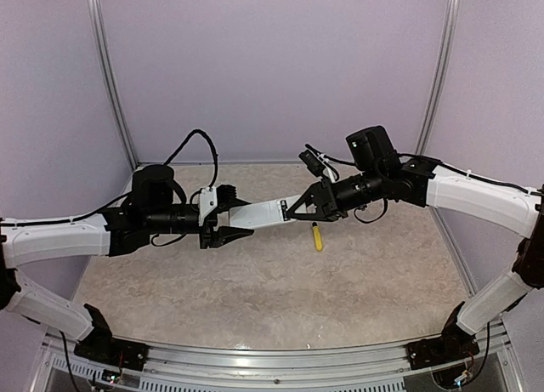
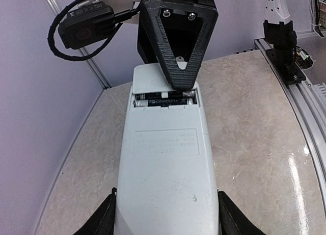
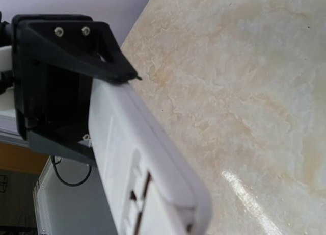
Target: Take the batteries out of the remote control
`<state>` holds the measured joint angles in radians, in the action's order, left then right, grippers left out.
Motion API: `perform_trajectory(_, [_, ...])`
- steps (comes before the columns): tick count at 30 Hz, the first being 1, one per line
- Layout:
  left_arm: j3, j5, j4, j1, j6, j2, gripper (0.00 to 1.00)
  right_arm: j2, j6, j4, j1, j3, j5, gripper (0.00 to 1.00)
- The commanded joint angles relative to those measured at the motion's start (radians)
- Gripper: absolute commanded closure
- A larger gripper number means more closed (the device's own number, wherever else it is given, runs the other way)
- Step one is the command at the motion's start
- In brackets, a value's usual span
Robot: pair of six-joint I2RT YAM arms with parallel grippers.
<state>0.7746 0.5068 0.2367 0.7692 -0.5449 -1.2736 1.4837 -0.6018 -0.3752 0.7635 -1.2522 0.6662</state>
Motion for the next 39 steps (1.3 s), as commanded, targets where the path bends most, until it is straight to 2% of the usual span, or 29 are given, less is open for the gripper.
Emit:
perform_trajectory(1, [-0.007, -0.010, 0.009, 0.002, -0.010, 0.019, 1.00, -0.033, 0.018, -0.050, 0.003, -0.026, -0.031, 0.77])
perform_trajectory(3, [-0.010, -0.012, 0.007, 0.002, -0.010, 0.019, 1.00, -0.036, 0.019, -0.053, 0.002, -0.025, -0.031, 0.82])
perform_trajectory(8, [-0.012, -0.014, 0.002, -0.001, -0.012, 0.014, 1.00, -0.046, 0.029, -0.077, -0.001, -0.026, -0.044, 0.84])
perform_trajectory(28, [-0.016, -0.022, -0.011, -0.007, -0.010, 0.002, 1.00, -0.089, 0.045, -0.103, -0.020, -0.011, -0.053, 0.81])
perform_trajectory(35, [-0.022, -0.021, -0.003, -0.008, -0.003, -0.002, 1.00, -0.074, 0.039, -0.071, -0.020, -0.005, -0.032, 1.00])
perform_trajectory(39, [-0.026, -0.019, -0.004, -0.014, -0.003, -0.001, 1.00, -0.059, 0.037, -0.067, -0.020, -0.003, -0.025, 1.00])
